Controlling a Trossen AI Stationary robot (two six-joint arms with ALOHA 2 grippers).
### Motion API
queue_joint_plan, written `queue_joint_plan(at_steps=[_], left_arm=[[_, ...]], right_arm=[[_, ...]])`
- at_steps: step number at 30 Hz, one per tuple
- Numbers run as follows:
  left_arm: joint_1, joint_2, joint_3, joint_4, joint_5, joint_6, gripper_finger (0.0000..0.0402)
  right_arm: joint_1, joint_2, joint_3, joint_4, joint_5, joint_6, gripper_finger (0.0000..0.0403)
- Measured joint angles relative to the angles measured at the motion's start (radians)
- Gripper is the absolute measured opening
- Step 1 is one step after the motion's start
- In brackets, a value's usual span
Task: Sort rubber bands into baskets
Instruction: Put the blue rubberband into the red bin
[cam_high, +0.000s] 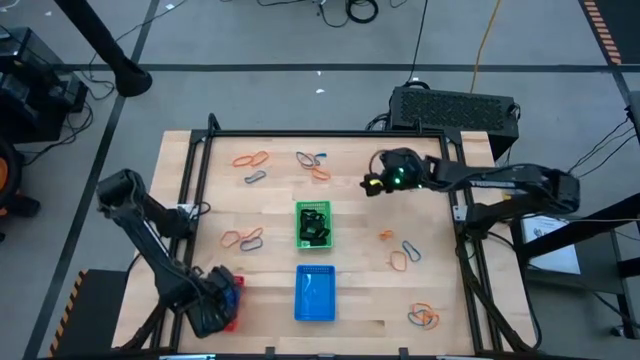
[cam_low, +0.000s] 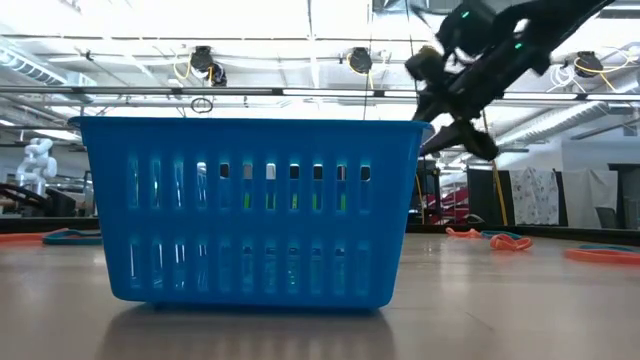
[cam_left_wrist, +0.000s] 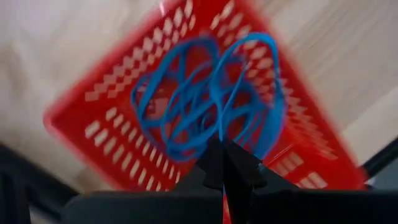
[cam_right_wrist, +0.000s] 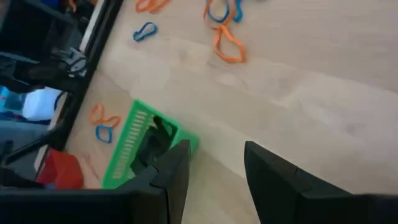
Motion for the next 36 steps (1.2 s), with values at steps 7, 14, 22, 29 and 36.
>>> queue_joint_plan(at_steps=[7, 14, 22, 29, 36], left_arm=[[-0.062, 0.034, 0.0, 0.001, 0.068, -0.117, 0.0], [-0.086, 0.034, 0.0, 0.007, 0.093, -0.213, 0.0011], [-0.066, 0.034, 0.0, 0.04, 0.046, -0.24, 0.0081], [-0.008, 0.03, 0.0, 0.077, 0.047, -0.255, 0.013], [0.031, -0.043, 0.001, 0.016, 0.173, -0.127, 0.0137]], right_arm=[[-0.086, 0.241, 0.19, -0.023, -0.163, -0.235, 0.0144], [-0.148, 0.518, 0.586, -0.313, -0.184, -0.596, 0.0144], [-0.213, 0.796, 0.981, -0.54, -0.12, -0.79, 0.0144], [-0.233, 0.895, 1.1, -0.606, -0.135, -0.878, 0.0144], [-0.212, 0.811, 1.108, -0.737, -0.134, -0.906, 0.0144]])
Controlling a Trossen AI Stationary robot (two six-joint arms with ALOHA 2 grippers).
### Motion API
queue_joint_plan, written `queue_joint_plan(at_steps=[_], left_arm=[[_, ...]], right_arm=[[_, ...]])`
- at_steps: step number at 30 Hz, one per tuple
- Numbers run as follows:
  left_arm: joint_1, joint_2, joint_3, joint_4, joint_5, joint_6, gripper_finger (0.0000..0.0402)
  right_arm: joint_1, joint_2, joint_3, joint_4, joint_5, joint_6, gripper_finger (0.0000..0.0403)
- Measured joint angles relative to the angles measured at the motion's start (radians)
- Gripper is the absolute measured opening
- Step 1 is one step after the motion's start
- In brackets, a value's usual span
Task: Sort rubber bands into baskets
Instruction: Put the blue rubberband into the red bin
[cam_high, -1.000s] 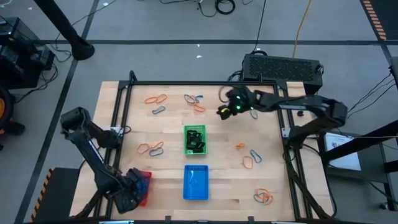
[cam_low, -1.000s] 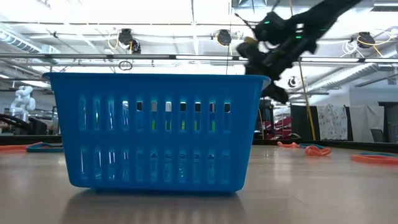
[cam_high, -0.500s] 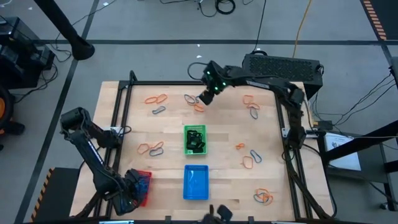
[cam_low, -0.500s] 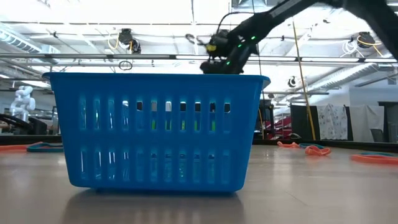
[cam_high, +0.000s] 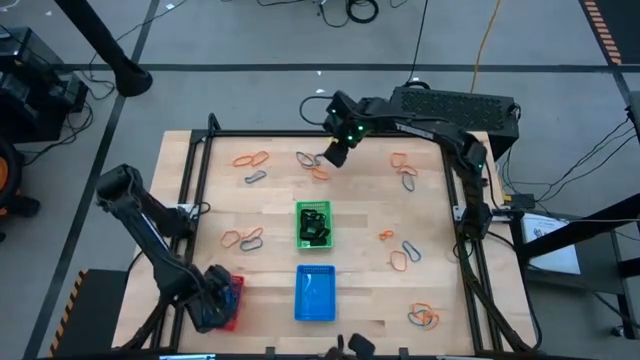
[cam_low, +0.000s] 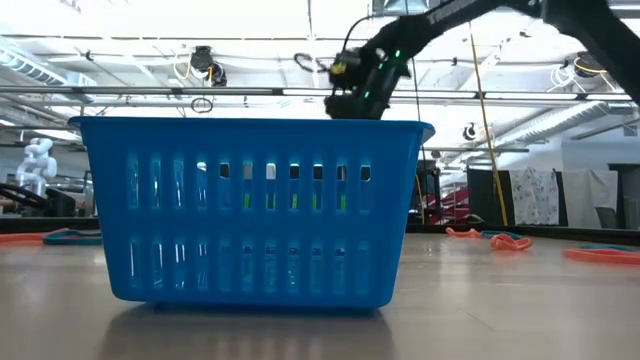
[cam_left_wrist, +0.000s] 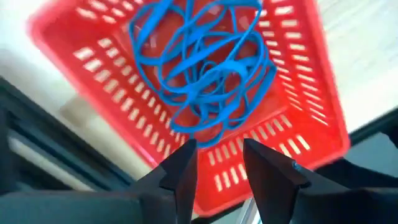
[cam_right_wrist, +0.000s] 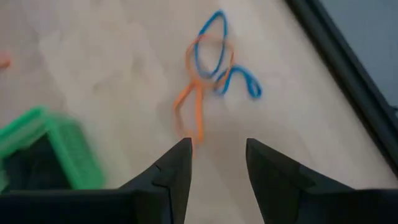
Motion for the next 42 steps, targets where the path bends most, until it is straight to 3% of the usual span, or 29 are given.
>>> queue_joint_plan(at_steps=[7, 12, 15, 21, 26, 32, 36, 42], left_arm=[[0.056, -0.138, 0.0, -0.158, -0.026, 0.237, 0.0137], [0.16, -0.238, 0.0, -0.2, -0.229, 0.516, 0.0137], [0.274, -0.281, 0.001, -0.243, -0.319, 0.7, 0.0137], [0.636, -0.294, 0.0, -0.267, -0.349, 1.23, 0.0137], [0.994, -0.243, 0.0, -0.077, -0.319, 1.684, 0.0137], [1.34, -0.087, -0.001, 0.223, -0.177, 1.96, 0.0137], [1.441, 0.036, -0.001, 0.406, -0.137, 2.163, 0.0137], [1.483, 0.201, -0.001, 0.539, -0.126, 2.437, 0.0137]], right_arm=[[0.086, -0.127, -0.022, -0.156, 0.013, 0.058, 0.0144], [0.19, -0.254, -0.144, -0.165, 0.098, 0.19, 0.0144], [0.264, -0.332, -0.259, -0.126, 0.142, 0.307, 0.0144], [0.457, -0.5, -0.529, 0.02, 0.214, 0.67, 0.0144], [0.674, -0.606, -0.716, 0.22, 0.286, 1.014, 0.0144], [0.929, -0.629, -0.806, 0.355, 0.461, 1.375, 0.0144], [1.044, -0.606, -0.806, 0.357, 0.553, 1.539, 0.0144], [1.142, -0.569, -0.806, 0.362, 0.58, 1.72, 0.0144]])
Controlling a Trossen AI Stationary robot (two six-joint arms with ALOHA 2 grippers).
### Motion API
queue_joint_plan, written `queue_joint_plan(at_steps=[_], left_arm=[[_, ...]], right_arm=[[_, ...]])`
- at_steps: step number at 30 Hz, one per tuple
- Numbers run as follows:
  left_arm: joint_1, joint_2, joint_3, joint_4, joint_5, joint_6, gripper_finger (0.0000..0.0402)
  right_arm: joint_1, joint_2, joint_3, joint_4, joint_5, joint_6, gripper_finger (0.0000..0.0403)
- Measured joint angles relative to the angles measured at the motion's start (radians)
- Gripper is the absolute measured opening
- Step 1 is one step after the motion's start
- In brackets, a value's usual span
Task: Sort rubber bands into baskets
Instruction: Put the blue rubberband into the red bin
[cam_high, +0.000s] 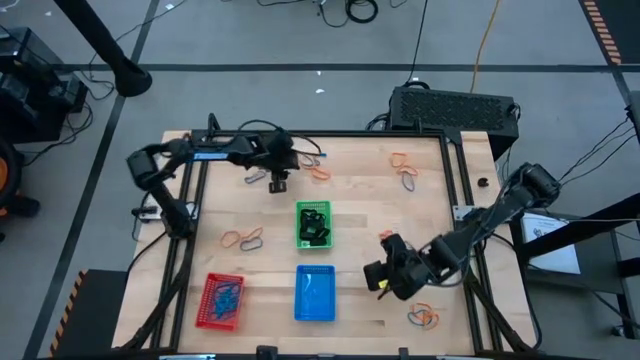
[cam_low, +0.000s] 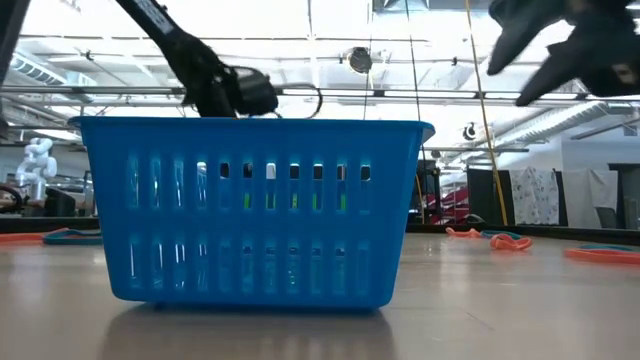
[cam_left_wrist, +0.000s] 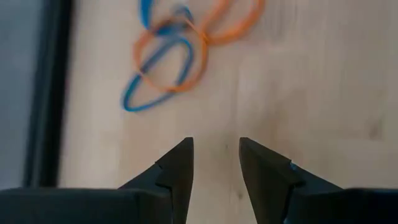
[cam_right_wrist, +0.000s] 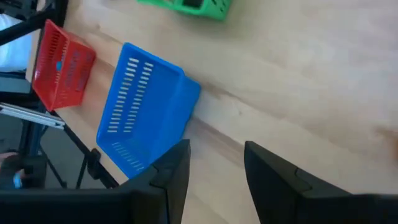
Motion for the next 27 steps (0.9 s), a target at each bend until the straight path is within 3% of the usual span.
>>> queue_joint_plan(at_steps=[10, 17, 23, 27], left_arm=[[0.049, 0.129, 0.089, -0.043, 0.034, 0.054, 0.0137], [0.064, 0.185, 0.196, -0.057, 0.053, 0.222, 0.0137], [0.081, 0.341, 0.365, -0.245, 0.041, 0.279, 0.0137], [0.083, 0.389, 0.425, -0.264, -0.007, 0.305, 0.0137]], right_arm=[[0.032, 0.074, 0.0, -0.001, -0.002, 0.086, 0.0144], [0.021, 0.073, 0.0, -0.039, -0.002, 0.045, 0.0144], [0.022, 0.073, 0.0, -0.056, -0.002, 0.041, 0.0144], [0.028, 0.072, 0.0, -0.057, -0.005, 0.037, 0.0144]])
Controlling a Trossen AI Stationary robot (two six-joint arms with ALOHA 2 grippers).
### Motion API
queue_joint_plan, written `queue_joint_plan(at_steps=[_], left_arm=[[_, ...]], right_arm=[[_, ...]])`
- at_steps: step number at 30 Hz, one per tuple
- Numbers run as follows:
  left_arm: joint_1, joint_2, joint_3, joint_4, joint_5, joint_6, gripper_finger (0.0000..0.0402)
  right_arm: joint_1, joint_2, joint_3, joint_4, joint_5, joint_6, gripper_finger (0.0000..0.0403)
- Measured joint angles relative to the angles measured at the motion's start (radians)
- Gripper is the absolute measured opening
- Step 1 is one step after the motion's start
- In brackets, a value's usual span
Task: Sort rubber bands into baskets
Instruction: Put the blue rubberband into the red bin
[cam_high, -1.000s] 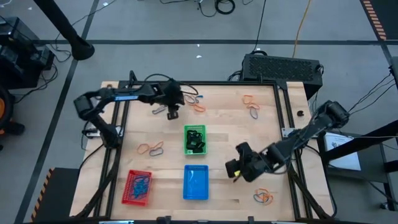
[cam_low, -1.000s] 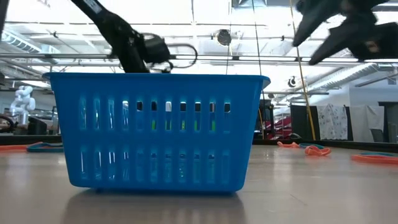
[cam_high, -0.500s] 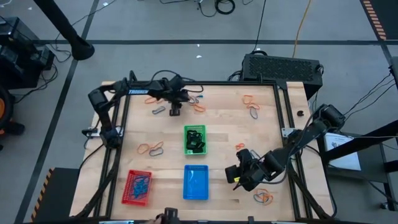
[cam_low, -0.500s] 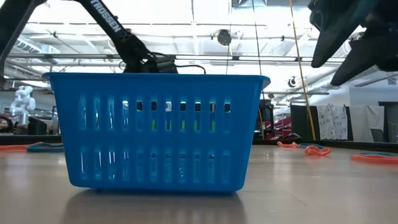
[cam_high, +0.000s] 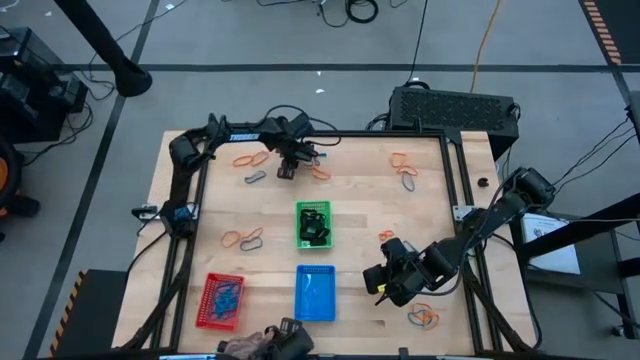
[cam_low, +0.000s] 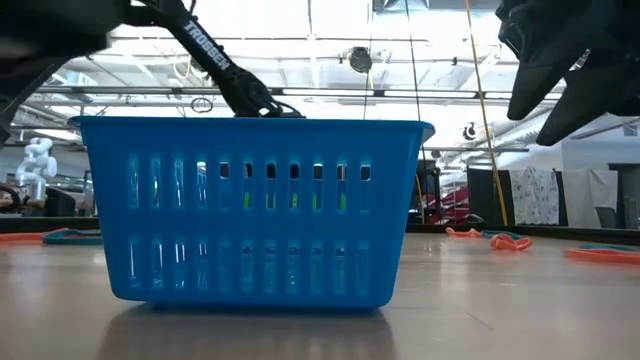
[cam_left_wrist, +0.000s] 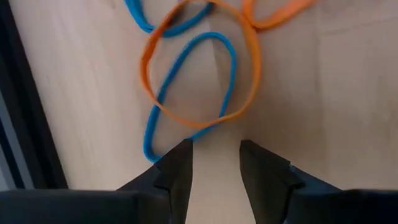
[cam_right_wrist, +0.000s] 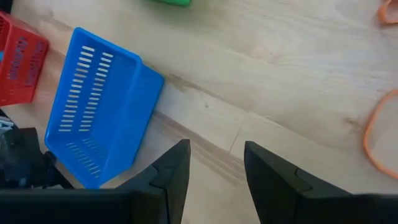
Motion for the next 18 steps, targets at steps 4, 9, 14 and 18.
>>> queue_joint_plan(at_steps=[4, 9, 14, 18], left_arm=[[0.0, 0.01, 0.038, 0.002, 0.006, 0.05, 0.0137], [-0.002, 0.01, 0.064, -0.034, -0.032, 0.128, 0.0137], [-0.003, 0.012, 0.064, -0.03, -0.035, 0.166, 0.0137], [-0.001, 0.032, 0.067, -0.015, -0.035, 0.188, 0.0137]], right_arm=[[0.004, 0.0, 0.0, -0.004, -0.004, 0.0, 0.0144], [0.006, 0.0, 0.0, -0.008, -0.006, -0.029, 0.0144], [0.009, 0.0, 0.0, -0.013, -0.006, -0.033, 0.0144], [0.009, 0.0, 0.0, -0.014, -0.006, -0.042, 0.0144]])
